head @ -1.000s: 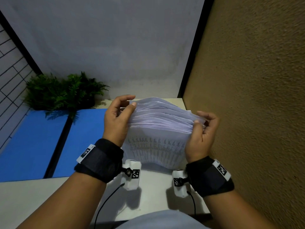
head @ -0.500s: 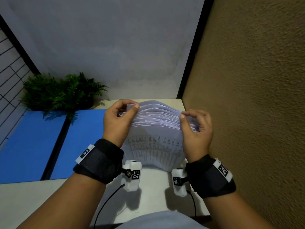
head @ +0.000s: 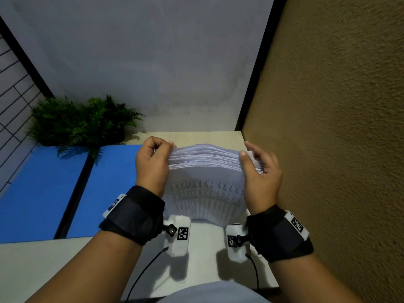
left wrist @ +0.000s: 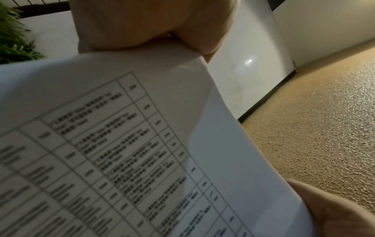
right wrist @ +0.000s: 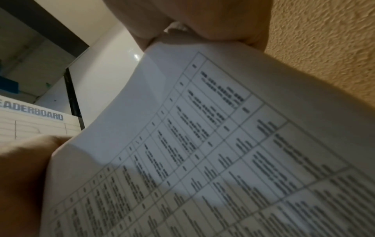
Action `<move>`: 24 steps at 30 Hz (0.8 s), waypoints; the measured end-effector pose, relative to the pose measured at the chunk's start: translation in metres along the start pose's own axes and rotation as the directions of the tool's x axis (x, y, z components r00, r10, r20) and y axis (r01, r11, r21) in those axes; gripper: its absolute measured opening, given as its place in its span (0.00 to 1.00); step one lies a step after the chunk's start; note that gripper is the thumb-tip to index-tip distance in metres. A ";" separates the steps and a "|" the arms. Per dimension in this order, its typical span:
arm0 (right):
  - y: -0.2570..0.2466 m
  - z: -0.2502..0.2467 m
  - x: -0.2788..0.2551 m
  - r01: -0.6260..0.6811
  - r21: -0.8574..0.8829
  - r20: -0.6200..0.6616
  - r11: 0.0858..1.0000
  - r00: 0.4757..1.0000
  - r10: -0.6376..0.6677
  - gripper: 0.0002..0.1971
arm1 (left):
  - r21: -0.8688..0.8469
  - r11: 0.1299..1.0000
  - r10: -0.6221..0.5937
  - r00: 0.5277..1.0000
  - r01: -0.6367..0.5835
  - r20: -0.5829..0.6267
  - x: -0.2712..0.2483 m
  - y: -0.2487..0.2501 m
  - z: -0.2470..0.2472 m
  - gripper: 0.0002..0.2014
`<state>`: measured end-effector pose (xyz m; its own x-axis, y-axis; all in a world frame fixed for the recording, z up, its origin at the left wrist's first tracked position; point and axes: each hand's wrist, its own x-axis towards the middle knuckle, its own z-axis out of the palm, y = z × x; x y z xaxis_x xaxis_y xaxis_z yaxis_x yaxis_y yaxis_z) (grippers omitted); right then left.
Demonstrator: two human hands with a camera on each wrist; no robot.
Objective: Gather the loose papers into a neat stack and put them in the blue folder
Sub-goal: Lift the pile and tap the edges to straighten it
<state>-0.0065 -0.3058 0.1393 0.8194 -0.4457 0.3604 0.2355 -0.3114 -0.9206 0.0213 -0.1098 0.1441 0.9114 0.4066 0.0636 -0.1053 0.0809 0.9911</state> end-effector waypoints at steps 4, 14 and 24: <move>0.000 0.000 0.005 -0.104 0.113 -0.033 0.988 0.994 0.108 0.07 | -0.023 1.000 -0.002 0.998 0.003 0.060 0.000 -0.001 -0.004 0.08; 0.006 0.003 -0.001 -0.014 0.172 -0.041 0.985 0.999 0.022 0.13 | -0.012 1.000 0.005 0.997 -0.004 0.081 -0.004 -0.001 -0.005 0.14; 0.021 0.002 0.002 0.114 -0.025 0.014 0.993 0.993 -0.114 0.17 | -0.021 0.998 0.065 0.949 -0.062 0.309 -0.009 -0.031 -0.019 0.52</move>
<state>0.0007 -0.3115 0.1205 0.7948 -0.3954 0.4605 0.3142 -0.3811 -0.8695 0.0089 -0.0984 0.1109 0.9808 0.1103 0.1611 -0.1698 0.0742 0.9827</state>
